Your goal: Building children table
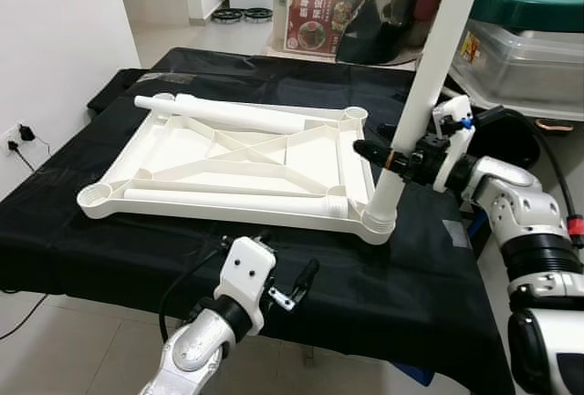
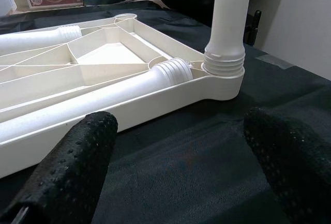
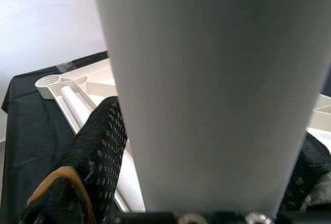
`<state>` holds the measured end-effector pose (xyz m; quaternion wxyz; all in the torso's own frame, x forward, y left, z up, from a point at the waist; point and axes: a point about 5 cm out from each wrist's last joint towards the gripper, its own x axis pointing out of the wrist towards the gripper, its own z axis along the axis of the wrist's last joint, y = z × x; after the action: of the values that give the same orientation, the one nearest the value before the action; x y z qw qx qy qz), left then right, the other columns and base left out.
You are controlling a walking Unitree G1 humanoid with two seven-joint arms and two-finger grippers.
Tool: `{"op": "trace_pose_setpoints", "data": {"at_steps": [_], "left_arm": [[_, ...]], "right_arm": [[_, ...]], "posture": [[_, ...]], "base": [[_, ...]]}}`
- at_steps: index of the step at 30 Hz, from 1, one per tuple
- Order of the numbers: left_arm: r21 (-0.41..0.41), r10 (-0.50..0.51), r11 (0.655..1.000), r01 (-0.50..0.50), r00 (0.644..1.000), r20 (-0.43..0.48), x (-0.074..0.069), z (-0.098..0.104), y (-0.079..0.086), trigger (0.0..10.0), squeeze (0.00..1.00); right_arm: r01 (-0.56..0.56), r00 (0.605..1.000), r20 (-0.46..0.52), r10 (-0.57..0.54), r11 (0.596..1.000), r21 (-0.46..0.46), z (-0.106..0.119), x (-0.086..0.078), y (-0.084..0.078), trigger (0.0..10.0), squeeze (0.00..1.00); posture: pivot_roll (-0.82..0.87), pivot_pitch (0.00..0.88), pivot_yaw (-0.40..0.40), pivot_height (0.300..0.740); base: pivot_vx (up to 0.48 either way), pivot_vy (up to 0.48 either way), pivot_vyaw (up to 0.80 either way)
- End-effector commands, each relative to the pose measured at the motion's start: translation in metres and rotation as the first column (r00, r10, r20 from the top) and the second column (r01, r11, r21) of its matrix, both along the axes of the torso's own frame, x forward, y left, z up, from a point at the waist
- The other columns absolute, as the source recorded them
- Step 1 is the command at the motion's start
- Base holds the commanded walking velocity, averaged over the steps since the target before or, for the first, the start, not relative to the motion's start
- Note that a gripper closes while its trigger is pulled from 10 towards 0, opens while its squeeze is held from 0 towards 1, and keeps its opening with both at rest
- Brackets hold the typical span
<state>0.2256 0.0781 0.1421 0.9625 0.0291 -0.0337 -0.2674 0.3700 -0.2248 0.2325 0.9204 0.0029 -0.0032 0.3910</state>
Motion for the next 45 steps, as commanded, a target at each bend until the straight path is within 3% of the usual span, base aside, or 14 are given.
{"op": "trace_pose_setpoints", "data": {"at_steps": [1,11,12,21,32,36,39,42,45], "left_arm": [[0.02,0.001,1.0,-0.001,1.0,-0.009,-0.002,-0.003,0.001,10.0,0.0],[0.021,0.001,1.0,-0.001,1.0,-0.008,-0.002,-0.003,0.0,10.0,0.0],[0.022,0.003,1.0,-0.003,1.0,-0.008,-0.002,-0.002,0.001,10.0,0.0],[0.023,0.006,1.0,-0.005,1.0,-0.007,-0.001,-0.002,0.001,10.0,0.0],[0.027,0.02,0.999,-0.02,1.0,0.005,0.003,-0.001,0.004,10.0,0.0],[0.036,0.035,0.999,-0.036,0.999,0.015,0.007,0.0,0.008,10.0,0.0],[0.034,0.047,0.998,-0.047,0.999,0.023,0.009,0.002,0.01,10.0,0.0],[0.034,0.047,0.998,-0.047,0.999,0.023,0.009,0.002,0.01,10.0,0.0],[0.035,0.046,0.998,-0.047,0.999,0.024,0.009,0.002,0.01,10.0,0.0]], "right_arm": [[-0.01,1.0,0.011,0.01,1.0,-0.012,0.002,0.0,-0.002,10.0,0.0],[0.045,0.999,-0.014,-0.045,0.999,-0.02,-0.001,0.005,-0.007,10.0,0.0],[0.053,0.998,-0.015,-0.053,0.999,-0.01,0.001,0.006,-0.01,0.0,0.0],[0.01,1.0,-0.008,-0.01,1.0,-0.002,0.001,0.005,-0.009,0.0,0.0],[0.078,0.997,0.027,-0.078,0.997,-0.009,-0.003,0.006,-0.01,0.0,0.0],[0.177,0.984,0.036,-0.176,0.983,-0.036,-0.014,0.007,-0.01,0.0,0.0],[0.323,0.946,0.052,-0.321,0.946,-0.022,-0.019,0.01,-0.01,0.0,0.0],[0.323,0.946,0.052,-0.321,0.946,-0.022,-0.019,0.01,-0.01,0.0,0.0],[0.428,0.901,0.068,-0.428,0.904,0.013,-0.021,0.011,-0.008,0.0,0.0]], "posture": [[0.15,0.076,-0.068,0.74],[0.15,0.076,-0.067,0.74],[0.14,0.077,-0.064,0.74],[0.14,0.078,-0.066,0.74],[0.14,0.075,-0.063,0.74],[0.14,0.075,-0.061,0.74],[0.14,0.073,-0.061,0.74],[0.14,0.073,-0.061,0.74],[0.14,0.065,-0.065,0.74]], "base": [[0.0,0.0,0.0],[0.0,0.0,0.0],[0.0,0.0,0.0],[0.0,0.0,0.0],[0.0,0.0,0.0],[0.0,0.0,0.0],[0.0,0.0,0.0],[0.0,0.0,0.0],[0.0,0.0,0.0]]}}
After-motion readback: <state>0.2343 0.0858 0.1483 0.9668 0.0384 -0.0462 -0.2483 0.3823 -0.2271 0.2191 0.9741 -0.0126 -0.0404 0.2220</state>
